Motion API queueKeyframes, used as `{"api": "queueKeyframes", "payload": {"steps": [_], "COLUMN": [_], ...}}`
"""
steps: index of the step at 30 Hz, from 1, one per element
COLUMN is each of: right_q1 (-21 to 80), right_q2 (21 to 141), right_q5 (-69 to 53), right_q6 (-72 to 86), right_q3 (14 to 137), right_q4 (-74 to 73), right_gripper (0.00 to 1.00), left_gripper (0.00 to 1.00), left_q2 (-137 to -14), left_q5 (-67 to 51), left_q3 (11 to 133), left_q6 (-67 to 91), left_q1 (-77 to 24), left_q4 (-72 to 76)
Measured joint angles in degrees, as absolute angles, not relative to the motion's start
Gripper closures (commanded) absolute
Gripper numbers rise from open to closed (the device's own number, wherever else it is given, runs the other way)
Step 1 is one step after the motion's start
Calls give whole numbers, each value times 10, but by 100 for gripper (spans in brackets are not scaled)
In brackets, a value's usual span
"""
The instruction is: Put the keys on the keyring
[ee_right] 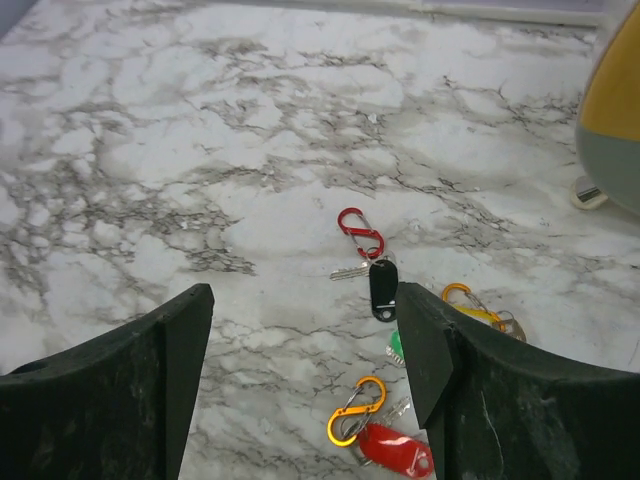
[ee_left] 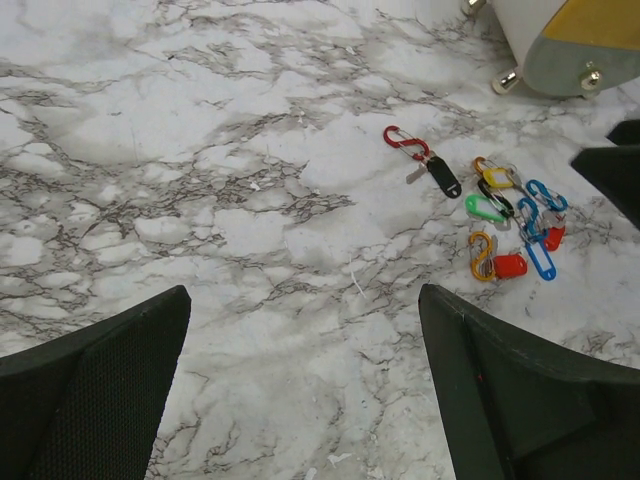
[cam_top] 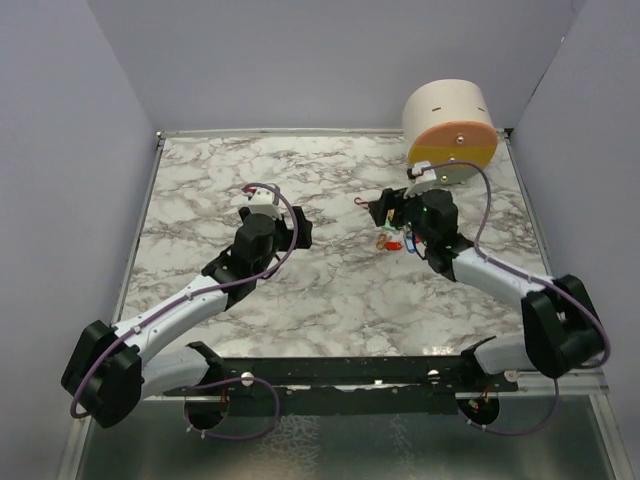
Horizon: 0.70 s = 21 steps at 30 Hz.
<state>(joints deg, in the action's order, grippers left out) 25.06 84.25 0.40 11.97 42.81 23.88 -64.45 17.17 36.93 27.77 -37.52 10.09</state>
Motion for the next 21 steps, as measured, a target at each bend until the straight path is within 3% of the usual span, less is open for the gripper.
{"api": "queueKeyframes", "payload": {"steps": [9,15,21], "right_q1": [250,250,250], "right_q2": [546,472,441], "right_q5": [-12,-76,-236], "right_q6": [180,210,212], "right_q3": [260,188,140], "right_q4": [275,323,375], "right_gripper": [21,19,19], "left_gripper": [1,1,1], "left_q2": [-605,-571,-525], "left_q5": [213,224,232], "left_q3": [369,363,351], "left_q6": [302,312,319], "left_q1": [-375,-375,-375], "left_q4": [80,79,74]}}
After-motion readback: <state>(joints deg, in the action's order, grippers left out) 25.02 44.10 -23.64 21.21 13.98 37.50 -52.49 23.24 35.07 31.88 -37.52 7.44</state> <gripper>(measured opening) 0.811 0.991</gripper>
